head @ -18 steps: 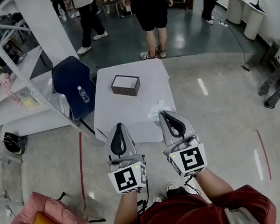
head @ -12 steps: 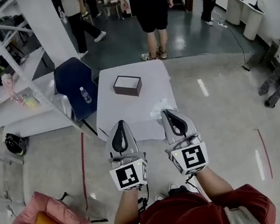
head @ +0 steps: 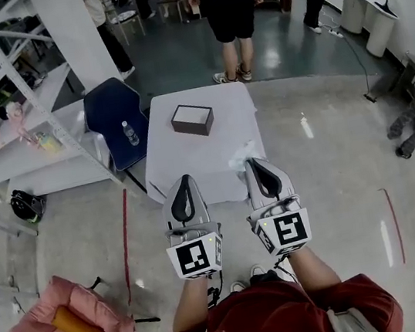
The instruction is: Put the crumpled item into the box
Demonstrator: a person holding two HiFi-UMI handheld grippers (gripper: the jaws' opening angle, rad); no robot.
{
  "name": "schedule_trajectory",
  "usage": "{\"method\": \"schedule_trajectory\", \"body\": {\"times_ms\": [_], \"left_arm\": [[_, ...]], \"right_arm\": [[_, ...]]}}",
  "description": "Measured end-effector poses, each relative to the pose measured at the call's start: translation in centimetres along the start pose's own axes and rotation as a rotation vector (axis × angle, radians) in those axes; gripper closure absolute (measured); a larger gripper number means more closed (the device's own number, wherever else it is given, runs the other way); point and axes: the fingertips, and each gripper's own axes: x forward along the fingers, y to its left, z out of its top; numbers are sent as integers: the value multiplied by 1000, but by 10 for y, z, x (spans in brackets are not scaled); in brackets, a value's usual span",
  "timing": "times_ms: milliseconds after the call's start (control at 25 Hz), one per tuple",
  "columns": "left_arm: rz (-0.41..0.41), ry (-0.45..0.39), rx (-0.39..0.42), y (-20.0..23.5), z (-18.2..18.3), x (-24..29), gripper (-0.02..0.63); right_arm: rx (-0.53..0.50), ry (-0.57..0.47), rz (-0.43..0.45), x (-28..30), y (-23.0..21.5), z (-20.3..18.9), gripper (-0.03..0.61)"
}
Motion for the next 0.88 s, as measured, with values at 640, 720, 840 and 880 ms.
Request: {"method": "schedule_trajectory", "body": {"times_ms": [640, 720, 840, 880], "left_arm": [[-23, -7, 2, -68, -3, 27, 612], [-22, -14, 5, -77, -3, 34, 611], [-16, -17, 3, -90, -5, 43, 611], [-16, -15, 4, -94, -6, 46, 611]], "right_arm": [[27, -30, -4, -18, -64, 2, 575], [30, -30, -10, -17, -77, 1, 575], [26, -33, -12, -18, -94, -1, 574], [26, -34, -10, -18, -99, -2, 575]]}}
